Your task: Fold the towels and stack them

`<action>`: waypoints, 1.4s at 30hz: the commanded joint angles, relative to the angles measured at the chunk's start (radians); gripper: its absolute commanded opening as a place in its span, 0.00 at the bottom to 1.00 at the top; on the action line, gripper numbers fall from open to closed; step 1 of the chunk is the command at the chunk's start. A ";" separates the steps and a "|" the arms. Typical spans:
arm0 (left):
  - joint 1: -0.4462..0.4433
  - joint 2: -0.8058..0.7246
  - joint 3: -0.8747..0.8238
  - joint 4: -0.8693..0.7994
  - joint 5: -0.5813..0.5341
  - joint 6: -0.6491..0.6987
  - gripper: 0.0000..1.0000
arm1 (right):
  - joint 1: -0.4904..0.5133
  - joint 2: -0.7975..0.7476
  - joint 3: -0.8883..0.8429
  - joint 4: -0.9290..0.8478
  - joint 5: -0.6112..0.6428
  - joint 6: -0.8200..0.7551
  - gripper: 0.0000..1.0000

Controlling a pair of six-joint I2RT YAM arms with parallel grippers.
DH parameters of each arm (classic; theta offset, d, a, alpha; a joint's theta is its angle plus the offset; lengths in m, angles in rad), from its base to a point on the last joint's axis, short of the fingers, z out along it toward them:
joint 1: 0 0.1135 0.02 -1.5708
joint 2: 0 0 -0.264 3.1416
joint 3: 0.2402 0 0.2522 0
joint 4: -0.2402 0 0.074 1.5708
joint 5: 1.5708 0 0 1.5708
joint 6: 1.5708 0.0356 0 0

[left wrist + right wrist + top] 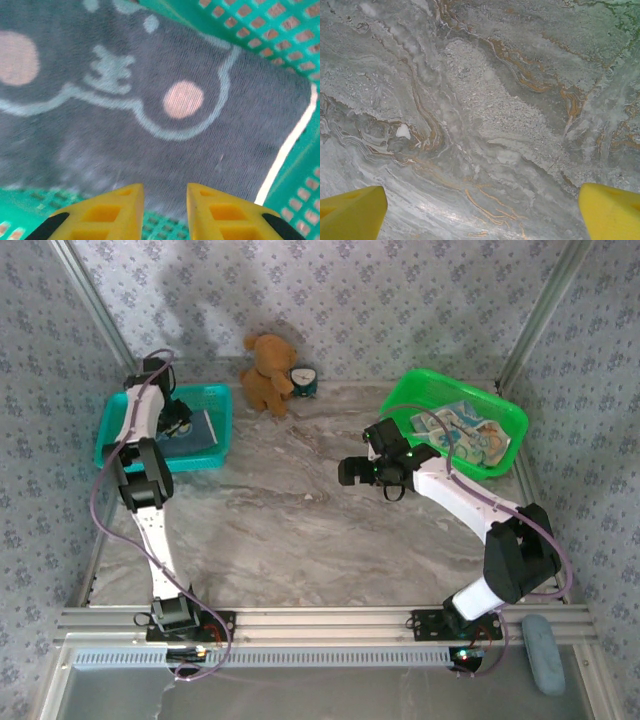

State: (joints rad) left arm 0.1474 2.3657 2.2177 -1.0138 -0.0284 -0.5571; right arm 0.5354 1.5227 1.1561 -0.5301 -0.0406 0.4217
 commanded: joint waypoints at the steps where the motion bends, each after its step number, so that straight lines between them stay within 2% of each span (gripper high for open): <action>1: -0.023 0.062 0.102 0.027 0.037 -0.086 0.30 | 0.004 -0.037 -0.009 -0.037 0.001 0.018 1.00; 6: -0.048 0.159 0.208 -0.005 0.070 -0.090 0.29 | 0.003 -0.042 -0.015 -0.049 0.006 0.021 1.00; 11: -0.066 0.163 0.156 -0.024 0.104 -0.053 0.27 | 0.003 -0.039 -0.026 -0.038 -0.002 0.034 1.00; 18: -0.087 0.021 -0.105 0.072 0.113 0.019 0.23 | 0.003 0.001 0.003 -0.023 -0.013 0.035 1.00; 30: -0.110 -0.187 -0.389 0.150 0.154 0.090 0.24 | 0.013 0.031 0.017 0.008 -0.011 0.034 1.00; 34: -0.098 -0.206 -0.351 0.124 0.154 0.103 0.31 | 0.021 0.038 0.022 0.012 -0.013 0.035 1.00; 42: -0.014 -0.224 -0.323 0.122 0.107 0.083 0.31 | 0.028 0.032 0.018 -0.009 -0.008 0.035 1.00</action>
State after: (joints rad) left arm 0.0895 2.1944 1.8740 -0.8780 0.1078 -0.4721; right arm 0.5587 1.5570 1.1538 -0.5198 -0.0414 0.4412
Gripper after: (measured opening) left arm 0.318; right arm 0.998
